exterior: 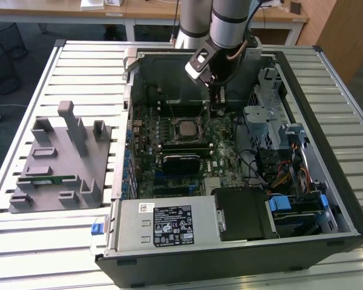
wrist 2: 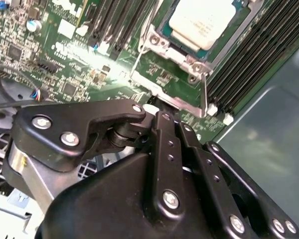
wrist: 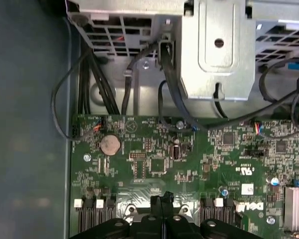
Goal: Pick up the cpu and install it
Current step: 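Close the cpu cover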
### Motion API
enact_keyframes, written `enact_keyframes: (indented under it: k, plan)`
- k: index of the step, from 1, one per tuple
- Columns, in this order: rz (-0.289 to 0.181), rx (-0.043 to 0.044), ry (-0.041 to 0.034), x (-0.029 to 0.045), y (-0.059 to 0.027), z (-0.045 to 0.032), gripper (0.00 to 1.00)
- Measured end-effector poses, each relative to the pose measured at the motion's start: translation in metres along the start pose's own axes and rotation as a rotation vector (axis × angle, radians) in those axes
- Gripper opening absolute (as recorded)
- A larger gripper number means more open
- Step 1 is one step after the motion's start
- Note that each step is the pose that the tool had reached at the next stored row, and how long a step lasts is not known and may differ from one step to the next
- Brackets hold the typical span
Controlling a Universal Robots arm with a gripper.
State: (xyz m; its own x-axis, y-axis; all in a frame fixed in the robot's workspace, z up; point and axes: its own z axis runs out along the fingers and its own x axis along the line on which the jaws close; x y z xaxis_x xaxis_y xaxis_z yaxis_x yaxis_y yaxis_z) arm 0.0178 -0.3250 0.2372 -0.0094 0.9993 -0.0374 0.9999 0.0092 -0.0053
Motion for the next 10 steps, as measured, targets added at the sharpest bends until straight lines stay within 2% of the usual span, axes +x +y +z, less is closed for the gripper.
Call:
enact_keyframes:
  k: [10]
  plan:
    - [0.000,0.0001,0.0000,0.0004,-0.0128,0.0064,0.11]
